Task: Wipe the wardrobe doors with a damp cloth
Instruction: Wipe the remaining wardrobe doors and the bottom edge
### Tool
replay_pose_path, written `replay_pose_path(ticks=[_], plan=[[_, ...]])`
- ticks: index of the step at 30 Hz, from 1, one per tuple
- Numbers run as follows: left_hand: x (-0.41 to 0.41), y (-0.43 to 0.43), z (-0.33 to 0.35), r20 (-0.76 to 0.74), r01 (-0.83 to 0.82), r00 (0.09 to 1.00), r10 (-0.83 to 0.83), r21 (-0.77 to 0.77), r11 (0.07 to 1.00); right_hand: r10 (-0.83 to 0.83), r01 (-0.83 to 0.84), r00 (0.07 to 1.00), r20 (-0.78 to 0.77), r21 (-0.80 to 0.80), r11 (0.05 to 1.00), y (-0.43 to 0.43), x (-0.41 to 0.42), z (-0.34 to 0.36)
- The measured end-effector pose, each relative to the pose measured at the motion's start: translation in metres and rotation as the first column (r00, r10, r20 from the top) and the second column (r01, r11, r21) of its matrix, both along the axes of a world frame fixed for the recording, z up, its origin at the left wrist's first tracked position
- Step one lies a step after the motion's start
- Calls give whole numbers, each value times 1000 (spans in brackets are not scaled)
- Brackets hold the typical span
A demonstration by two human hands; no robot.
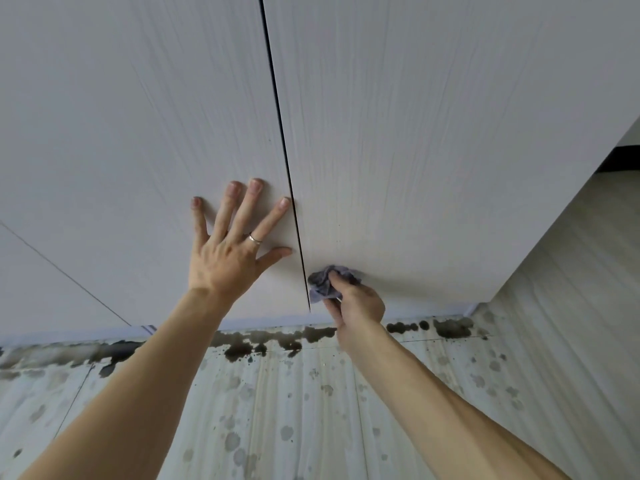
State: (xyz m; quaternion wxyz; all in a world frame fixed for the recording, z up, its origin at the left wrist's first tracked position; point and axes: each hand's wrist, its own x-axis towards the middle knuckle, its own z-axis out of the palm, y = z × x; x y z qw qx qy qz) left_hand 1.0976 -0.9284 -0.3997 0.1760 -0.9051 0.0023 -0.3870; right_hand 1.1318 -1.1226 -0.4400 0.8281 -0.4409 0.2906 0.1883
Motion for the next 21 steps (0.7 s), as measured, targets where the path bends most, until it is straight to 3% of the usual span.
replay_pose_path(ticks=[2, 4, 6, 7, 9, 11, 13, 18, 21], plan=[[-3, -3, 1, -7, -4, 1000, 4, 0, 1000, -47, 59, 983, 175, -66, 996, 6, 1, 19], [-6, -5, 5, -18, -7, 1000, 7, 6, 1000, -61, 174, 889, 454, -210, 962, 6, 1, 33], [-10, -5, 10, -41, -16, 999, 16, 20, 1000, 135, 355, 634, 762, -441, 824, -2, 2, 32], [-11, -5, 11, -60, -19, 998, 20, 19, 1000, 303, 453, 475, 826, -525, 721, -9, 5, 23], [-16, -4, 15, -88, -25, 996, 27, 27, 999, 630, 600, 196, 752, -600, 529, -25, 14, 3], [-20, -4, 20, -113, -29, 993, 33, 41, 999, 816, 677, 29, 577, -612, 408, -43, 27, -1], [-24, -3, 25, -121, -25, 992, 31, 54, 998, 841, 745, -37, 540, -546, 384, -55, 39, 25], [-36, -11, 9, -115, -89, 990, 82, -63, 994, 647, 882, -90, 758, -241, 405, -38, 58, 124], [-43, -18, -15, -146, -151, 981, 128, -161, 975, 747, 874, -223, 626, -212, 438, -24, 61, 89]])
